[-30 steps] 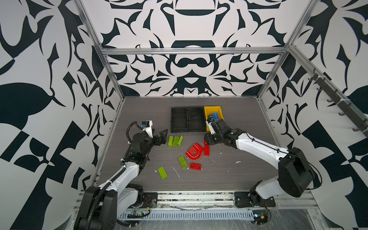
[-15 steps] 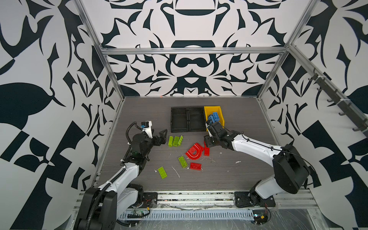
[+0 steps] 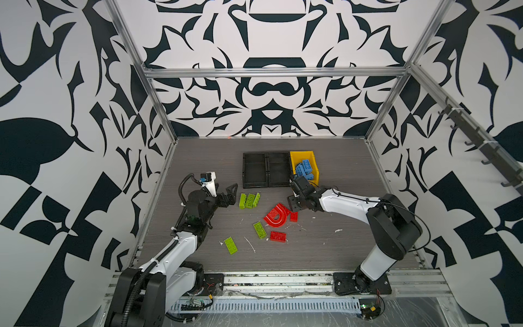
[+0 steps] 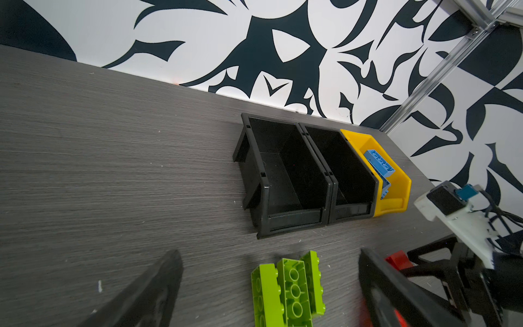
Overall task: Sort the legos into containers by color
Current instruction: Pick up the lego from the center of the table.
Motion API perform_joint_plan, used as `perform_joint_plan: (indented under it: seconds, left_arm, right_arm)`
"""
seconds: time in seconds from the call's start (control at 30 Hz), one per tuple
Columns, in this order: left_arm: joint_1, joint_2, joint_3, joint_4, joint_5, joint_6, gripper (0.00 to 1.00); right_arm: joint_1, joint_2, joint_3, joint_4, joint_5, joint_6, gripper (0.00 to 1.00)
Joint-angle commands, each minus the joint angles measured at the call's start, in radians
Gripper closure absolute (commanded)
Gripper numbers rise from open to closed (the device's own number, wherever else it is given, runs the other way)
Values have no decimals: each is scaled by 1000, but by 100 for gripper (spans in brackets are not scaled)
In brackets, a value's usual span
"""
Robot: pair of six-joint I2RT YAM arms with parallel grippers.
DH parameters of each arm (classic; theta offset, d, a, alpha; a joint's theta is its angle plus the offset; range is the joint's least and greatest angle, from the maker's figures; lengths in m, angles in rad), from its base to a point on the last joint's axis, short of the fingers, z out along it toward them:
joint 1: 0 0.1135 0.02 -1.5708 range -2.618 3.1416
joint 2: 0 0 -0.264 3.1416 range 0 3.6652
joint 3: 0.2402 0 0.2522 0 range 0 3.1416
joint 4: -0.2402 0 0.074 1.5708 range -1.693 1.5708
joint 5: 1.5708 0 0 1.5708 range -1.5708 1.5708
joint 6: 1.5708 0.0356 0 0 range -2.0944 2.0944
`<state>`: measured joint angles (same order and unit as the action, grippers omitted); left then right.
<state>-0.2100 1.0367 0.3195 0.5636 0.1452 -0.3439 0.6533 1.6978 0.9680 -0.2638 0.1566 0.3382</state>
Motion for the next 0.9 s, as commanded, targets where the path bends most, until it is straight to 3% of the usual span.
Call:
perform_joint_plan:
  seconds: [0.0, 0.3, 0.53, 0.7, 0.87]
  left_arm:
    - [-2, -8, -9, 18, -3, 0, 1]
    - [-2, -15, -8, 17, 7, -2, 0]
    - [-2, 0, 9, 31, 118, 4, 1]
    - [-2, 3, 28, 35, 215, -29, 1]
    - [-9, 14, 11, 63, 251, -108, 1]
  right_arm:
    - [-7, 10, 35, 47, -1, 4, 37]
    - [-9, 18, 30, 58, -10, 10, 48]
    - [-11, -32, 11, 69, -8, 6, 57]
    - [-32, -110, 0, 54, -67, -32, 60]
    - [-91, -193, -3, 46, -220, -74, 60]
